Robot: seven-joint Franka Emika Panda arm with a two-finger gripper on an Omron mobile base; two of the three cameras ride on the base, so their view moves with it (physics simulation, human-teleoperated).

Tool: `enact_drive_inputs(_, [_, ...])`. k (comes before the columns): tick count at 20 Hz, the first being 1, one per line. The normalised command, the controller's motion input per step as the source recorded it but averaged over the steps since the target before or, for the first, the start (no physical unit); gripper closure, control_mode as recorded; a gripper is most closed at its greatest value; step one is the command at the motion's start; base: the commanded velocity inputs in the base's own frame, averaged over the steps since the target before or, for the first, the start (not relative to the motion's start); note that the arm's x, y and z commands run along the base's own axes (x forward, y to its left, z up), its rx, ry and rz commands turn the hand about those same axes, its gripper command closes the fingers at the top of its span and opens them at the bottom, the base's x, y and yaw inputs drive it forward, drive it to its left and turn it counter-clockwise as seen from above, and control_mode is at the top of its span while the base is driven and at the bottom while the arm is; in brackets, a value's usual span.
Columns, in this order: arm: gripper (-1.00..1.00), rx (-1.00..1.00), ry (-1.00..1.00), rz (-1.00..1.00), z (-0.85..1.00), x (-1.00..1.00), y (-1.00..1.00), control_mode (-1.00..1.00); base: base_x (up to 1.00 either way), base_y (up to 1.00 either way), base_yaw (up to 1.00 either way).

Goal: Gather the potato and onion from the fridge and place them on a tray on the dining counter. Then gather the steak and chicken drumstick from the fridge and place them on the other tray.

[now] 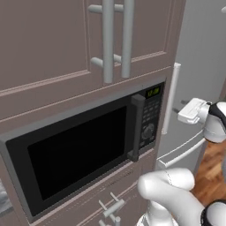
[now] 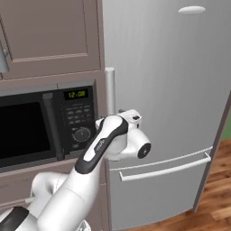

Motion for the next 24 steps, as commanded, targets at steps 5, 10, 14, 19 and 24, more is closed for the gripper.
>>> enact_drive_inputs(5, [-1.0,0.0,0.0,0.0,-0.13,0.41,0.0,-1.0,0.0,0.0,0.0])
enact_drive_inputs(10, [-1.0,0.01,0.0,0.0,-0.17,0.34,0.0,-1.0,0.0,0.0,0.0])
enact_drive_inputs(14, [-1.0,0.0,-0.01,0.0,-0.19,0.26,0.0,-1.0,0.0,0.0,0.0])
enact_drive_inputs(19, [-1.0,0.0,-0.04,0.0,-0.14,0.27,0.02,-1.0,0.0,0.0,0.0])
enact_drive_inputs(24, [1.0,0.0,0.0,0.0,-0.11,0.61,0.59,-1.0,0.0,0.0,0.0])
